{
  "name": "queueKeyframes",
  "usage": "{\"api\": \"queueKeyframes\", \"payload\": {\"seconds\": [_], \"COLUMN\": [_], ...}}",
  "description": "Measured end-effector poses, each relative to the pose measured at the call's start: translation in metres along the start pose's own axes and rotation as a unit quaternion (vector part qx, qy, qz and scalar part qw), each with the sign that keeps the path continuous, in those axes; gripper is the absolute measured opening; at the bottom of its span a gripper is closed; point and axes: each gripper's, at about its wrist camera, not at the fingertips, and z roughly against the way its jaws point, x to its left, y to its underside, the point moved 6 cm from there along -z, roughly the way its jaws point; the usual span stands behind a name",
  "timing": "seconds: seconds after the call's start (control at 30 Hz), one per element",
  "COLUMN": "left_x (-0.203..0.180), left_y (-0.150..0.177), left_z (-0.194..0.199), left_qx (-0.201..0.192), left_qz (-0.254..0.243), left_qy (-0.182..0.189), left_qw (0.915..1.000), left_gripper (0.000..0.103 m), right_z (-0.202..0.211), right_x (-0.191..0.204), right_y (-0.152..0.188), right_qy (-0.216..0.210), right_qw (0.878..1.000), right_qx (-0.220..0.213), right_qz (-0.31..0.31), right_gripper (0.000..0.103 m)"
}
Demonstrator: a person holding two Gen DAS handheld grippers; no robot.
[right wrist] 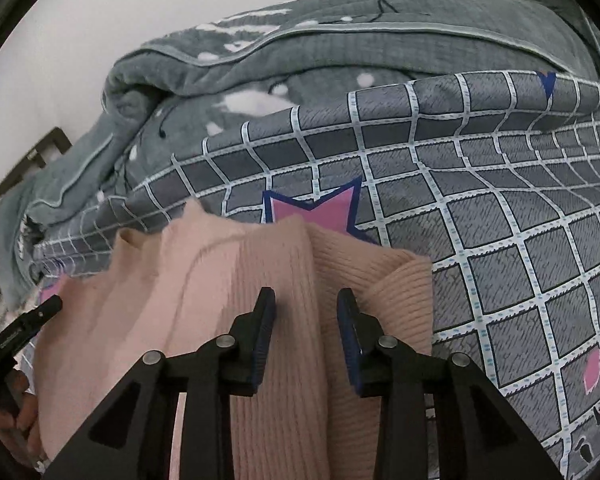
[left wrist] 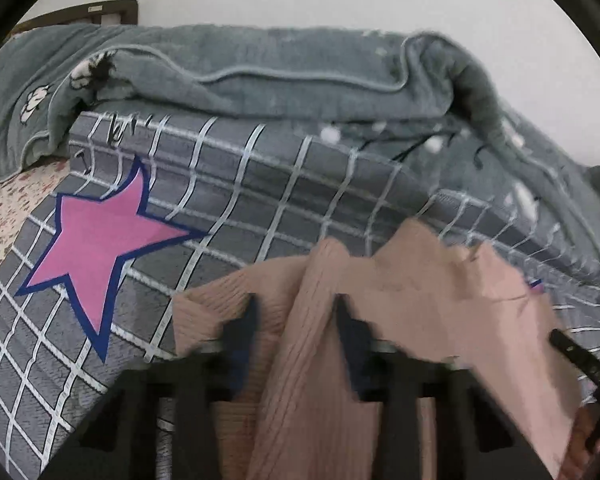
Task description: Fold small clothes
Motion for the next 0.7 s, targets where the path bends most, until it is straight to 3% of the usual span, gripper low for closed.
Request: {"api": "queueKeyframes", "payload": {"seconds": [0.03,0.07,0.13,0.2,0.23,0.37,0.57,0.7], "left_x": [0.002,0.003,0.007,0.008,0.008,0.004,0.015,0.013], "left_y": [0.001,0.000,-0.002,-0.006,-0.006,0.004,0.011,0.012], "left_z": [0.000,0.003,0.011,0.015,0.013,-0.007,-0.015,-0.014], "left_qx": [-0.003,-0.010,-0.028,-0.035,-0.032,0.010,0.029,0.026], "left_qz": [0.004,0.010,0.024,0.037,0.045,0.038,0.069,0.050], "left_qy": [0.002,0.013,0.031,0.047,0.057,0.026,0.040,0.028], "left_qw": [1.0000,0.9998,0.9988,0.9976,0.9969,0.9989,0.9964,0.9980], "left_gripper": [0.008,0.008,0.008,0.008,0.008,0.008,0.011,0.012], "right_z": [-0.001,-0.001,0.005,0.026,0.030,0.007,0.005,0.004], "right_x": [0.001,0.002,0.004,-0.004,-0.009,-0.012,-0.003,-0.002], "right_y": [0.000,0.001,-0.001,-0.008,-0.008,-0.002,0.000,-0.001], "right_qy": [0.003,0.001,0.001,0.017,0.032,0.049,0.077,0.072], "right_qw": [1.000,1.000,1.000,0.997,0.996,0.998,0.997,0.997], "right_qx": [-0.001,0.000,-0.020,-0.077,-0.086,-0.027,-0.016,-0.016], "right_qz": [0.003,0.008,0.015,-0.003,-0.012,-0.009,0.025,0.025], "right_gripper": [0.013,0.006,0.005,0.005,0.005,0.005,0.008,0.011]}}
